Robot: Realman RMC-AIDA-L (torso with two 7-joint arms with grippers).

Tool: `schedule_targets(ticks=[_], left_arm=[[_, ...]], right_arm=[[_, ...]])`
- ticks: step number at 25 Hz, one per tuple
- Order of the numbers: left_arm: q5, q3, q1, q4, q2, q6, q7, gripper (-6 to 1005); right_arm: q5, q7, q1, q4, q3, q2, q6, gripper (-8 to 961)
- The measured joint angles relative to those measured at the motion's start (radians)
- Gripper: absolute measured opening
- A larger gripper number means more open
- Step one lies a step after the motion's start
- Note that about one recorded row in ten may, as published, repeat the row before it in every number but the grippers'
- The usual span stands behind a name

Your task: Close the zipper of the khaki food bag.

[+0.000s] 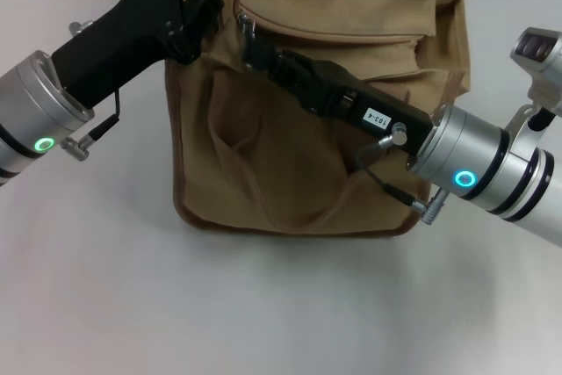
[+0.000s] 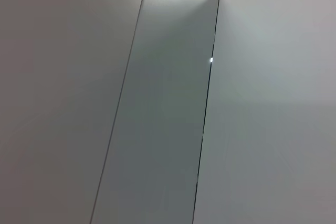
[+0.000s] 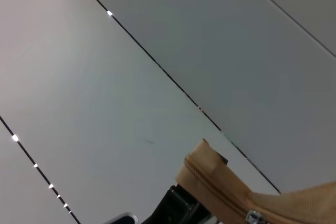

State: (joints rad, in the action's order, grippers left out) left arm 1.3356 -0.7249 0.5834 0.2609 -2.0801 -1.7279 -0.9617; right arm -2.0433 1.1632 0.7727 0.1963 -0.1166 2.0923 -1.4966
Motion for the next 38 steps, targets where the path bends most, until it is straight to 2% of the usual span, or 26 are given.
schedule_targets(ticks=[7, 12, 30, 38], left_arm=[[0.000, -0.002, -0.001, 0.000, 0.000, 0.000, 0.000, 19], [0.000, 0.002, -0.007, 0.000, 0.000, -0.001, 0.001, 19], [-0.036, 0.009, -0.059, 0.003, 0.002, 0.000, 0.006, 19], [-0.037, 0.058, -0.089, 0.005, 0.007, 0.004, 0.015, 19]], right_arm=[[0.000, -0.024, -0.003, 0.003, 0.001, 0.000, 0.000, 34], [0.000, -0.030, -0.013, -0.002, 0.002, 0.000, -0.003, -1], [0.000, -0.040, -0.082, -0.033, 0.029, -0.003, -0.014, -1], [0.001, -0.032, -0.141, -0.066, 0.063, -0.007, -0.046, -1]])
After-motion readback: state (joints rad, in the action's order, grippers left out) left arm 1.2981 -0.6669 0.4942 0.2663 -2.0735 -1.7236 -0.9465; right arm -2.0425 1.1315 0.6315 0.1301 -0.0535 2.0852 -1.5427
